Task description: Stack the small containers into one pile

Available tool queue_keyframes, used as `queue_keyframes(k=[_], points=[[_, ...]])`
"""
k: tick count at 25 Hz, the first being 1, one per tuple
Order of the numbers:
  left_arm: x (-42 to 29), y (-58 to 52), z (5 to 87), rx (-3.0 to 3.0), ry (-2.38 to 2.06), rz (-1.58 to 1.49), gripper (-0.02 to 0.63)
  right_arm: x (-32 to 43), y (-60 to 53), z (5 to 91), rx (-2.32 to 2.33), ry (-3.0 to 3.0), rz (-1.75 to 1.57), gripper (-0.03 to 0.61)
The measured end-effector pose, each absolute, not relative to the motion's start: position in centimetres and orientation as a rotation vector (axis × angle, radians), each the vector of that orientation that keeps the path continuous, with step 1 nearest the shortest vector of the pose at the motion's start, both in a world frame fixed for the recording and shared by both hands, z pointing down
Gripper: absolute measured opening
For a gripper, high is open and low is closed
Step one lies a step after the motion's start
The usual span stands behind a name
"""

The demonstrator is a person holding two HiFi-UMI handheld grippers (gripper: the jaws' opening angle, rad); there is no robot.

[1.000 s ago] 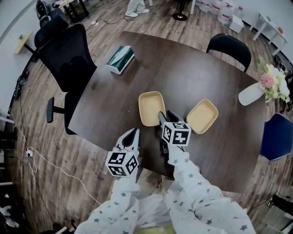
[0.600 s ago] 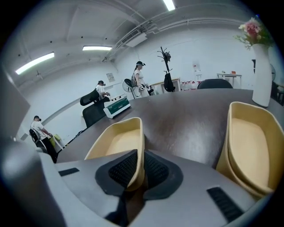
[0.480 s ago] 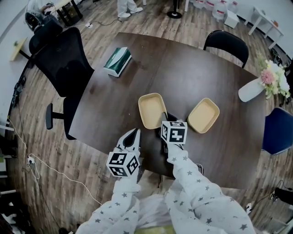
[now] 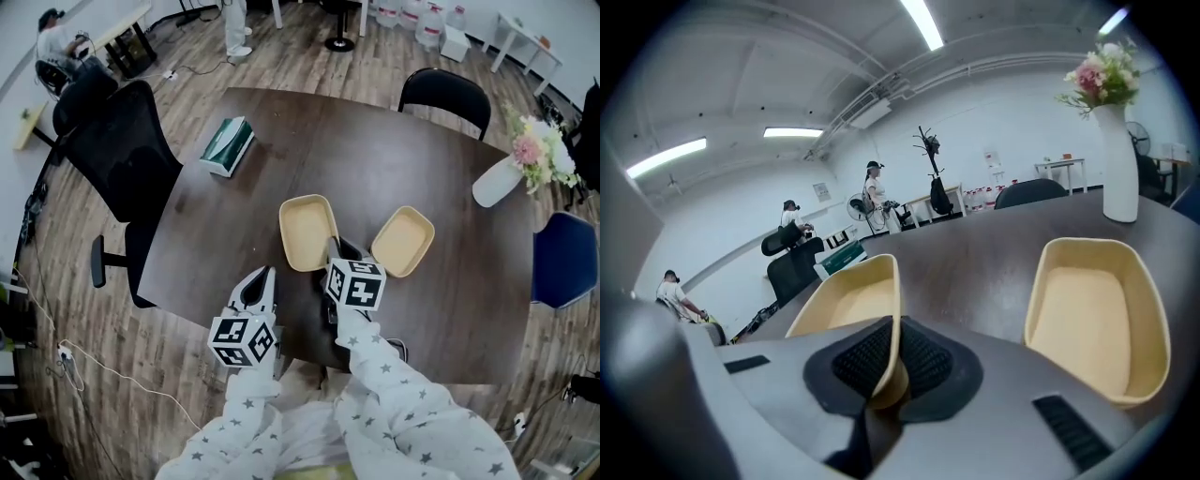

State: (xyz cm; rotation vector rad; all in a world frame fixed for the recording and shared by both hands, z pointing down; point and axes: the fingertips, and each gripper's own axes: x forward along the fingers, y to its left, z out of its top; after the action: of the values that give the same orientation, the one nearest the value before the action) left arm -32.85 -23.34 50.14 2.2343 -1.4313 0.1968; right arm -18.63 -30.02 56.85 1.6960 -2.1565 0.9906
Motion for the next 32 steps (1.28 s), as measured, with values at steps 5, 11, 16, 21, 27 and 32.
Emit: queue_keyframes(k=[5,11,16,21,27,32], points=[[-30.8,-24.0,48.9,2.27,-1.41,0.173,0.026,-15.9,-29.6,54.4,1.828,-2.178,1.072,0.037],[-27.2,-24.9,47.6,2.343,-1.338,0.162,0.026,-12.3,-29.1,52.5,1.954,-2.171,1.113,0.037],[-24.4,-25.5,46.9,2.401,-1.268,0.166,0.026,-9.0,-28.5,51.8,2.06,-2.127,1.134,0.037],[-21.8,-26.2,46.8,2.442,-1.201,0.172,0.026,-5.5,-27.6,51.8,2.196,-2.046,1.172,0.037],[-18.8,-26.4,47.1,2.483,-1.11,0.188,0.026,-2.2,-25.8,52.7,2.344,-1.922,1.237,0.037],[-17.5,-26.4,47.4,2.499,-1.055,0.206,0.025,-0.2,-24.2,53.4,2.49,-1.794,1.31,0.037]])
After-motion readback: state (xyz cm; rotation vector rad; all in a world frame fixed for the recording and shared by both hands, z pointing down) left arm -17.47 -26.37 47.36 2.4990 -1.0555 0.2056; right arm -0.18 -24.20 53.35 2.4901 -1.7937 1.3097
